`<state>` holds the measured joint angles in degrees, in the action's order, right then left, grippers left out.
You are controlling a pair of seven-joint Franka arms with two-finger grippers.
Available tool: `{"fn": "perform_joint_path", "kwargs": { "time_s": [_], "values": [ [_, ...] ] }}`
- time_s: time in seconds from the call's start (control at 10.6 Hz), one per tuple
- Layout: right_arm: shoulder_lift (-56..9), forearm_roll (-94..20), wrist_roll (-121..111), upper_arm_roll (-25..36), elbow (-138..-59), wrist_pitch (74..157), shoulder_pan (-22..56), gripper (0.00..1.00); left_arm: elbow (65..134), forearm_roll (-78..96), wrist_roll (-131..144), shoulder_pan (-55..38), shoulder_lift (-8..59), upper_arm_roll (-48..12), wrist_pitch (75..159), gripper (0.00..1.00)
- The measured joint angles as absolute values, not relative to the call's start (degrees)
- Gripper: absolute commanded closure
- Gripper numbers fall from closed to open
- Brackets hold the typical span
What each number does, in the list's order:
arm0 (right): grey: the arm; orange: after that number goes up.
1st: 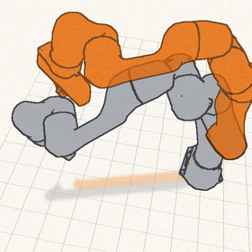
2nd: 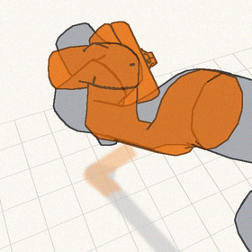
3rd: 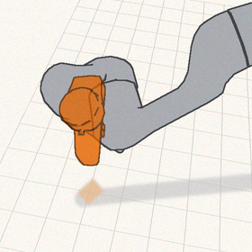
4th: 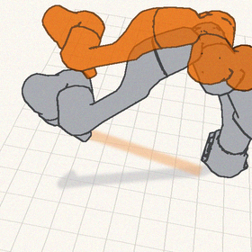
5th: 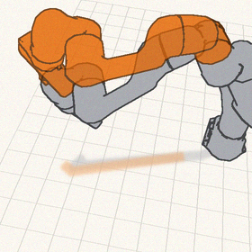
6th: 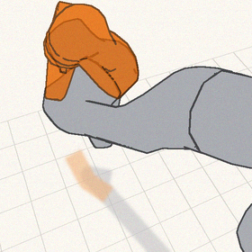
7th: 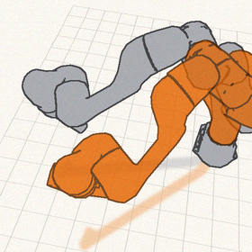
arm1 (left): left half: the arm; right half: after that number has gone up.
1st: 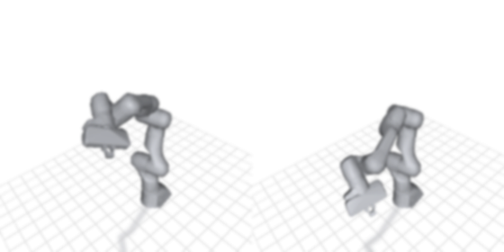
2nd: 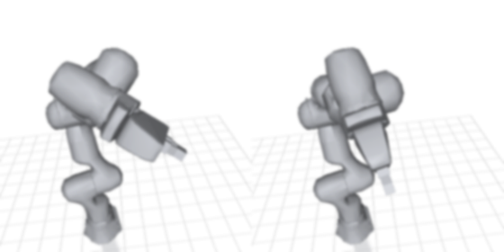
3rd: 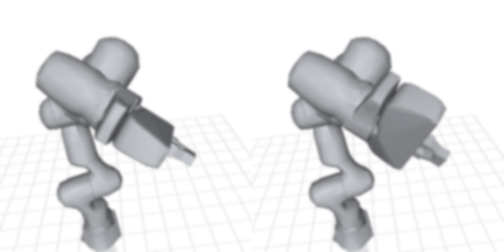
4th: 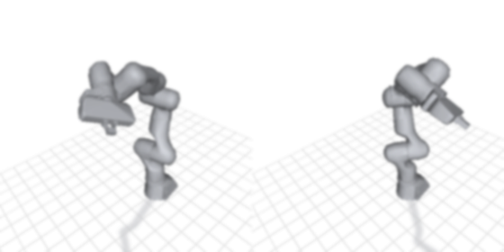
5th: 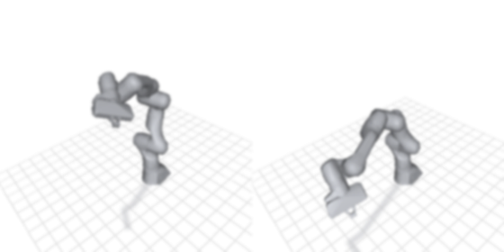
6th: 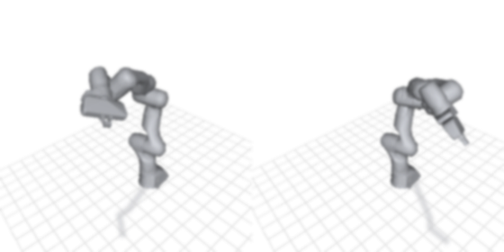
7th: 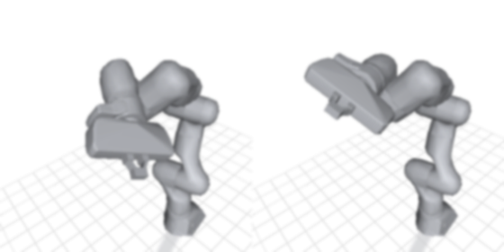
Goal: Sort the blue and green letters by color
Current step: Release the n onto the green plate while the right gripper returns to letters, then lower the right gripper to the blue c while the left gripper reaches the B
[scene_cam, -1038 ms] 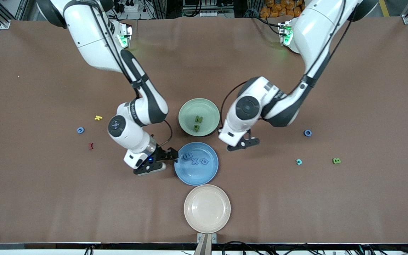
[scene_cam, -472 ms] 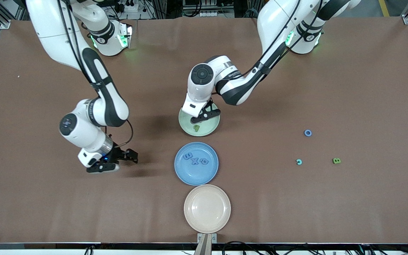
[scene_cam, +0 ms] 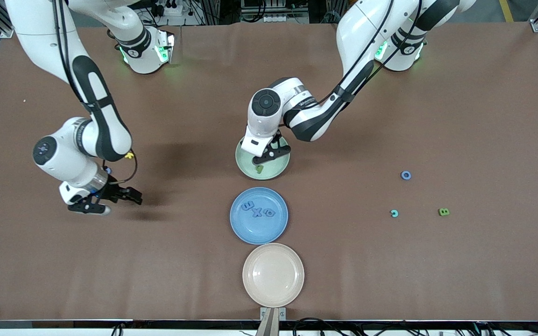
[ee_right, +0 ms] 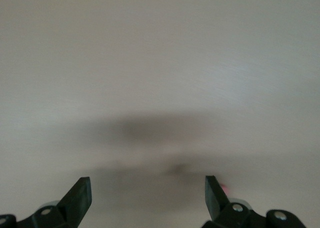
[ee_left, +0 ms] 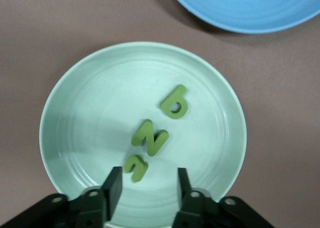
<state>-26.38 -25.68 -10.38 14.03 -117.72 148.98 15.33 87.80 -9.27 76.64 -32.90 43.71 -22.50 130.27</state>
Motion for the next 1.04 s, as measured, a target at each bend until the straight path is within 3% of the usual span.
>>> {"fn": "perform_joint_path", "kwargs": {
  "time_s": [0.28,0.47,0.75,1.04],
  "values": [
    [-24.44,-25.64,-10.39,19.92,-121.80,148.43,14.67,0.00,86.63,-9.33,74.52,-29.44,41.34,-21.95,129.86,0.00],
    [-23.94,-25.64,-10.38,22.62,-123.89,148.31,13.83,0.00,86.40,-9.34,61.11,-20.93,38.09,-21.50,127.75,0.00],
    [-23.56,-25.63,-9.66,23.54,-127.50,148.24,13.06,0.00,87.22,-9.32,38.94,-6.00,37.87,-21.40,127.05,0.00],
    [-23.54,-25.63,-7.31,23.26,-130.50,148.34,14.08,0.00,87.78,-9.73,21.31,1.90,39.01,-20.96,126.94,0.00]
  ]
}}
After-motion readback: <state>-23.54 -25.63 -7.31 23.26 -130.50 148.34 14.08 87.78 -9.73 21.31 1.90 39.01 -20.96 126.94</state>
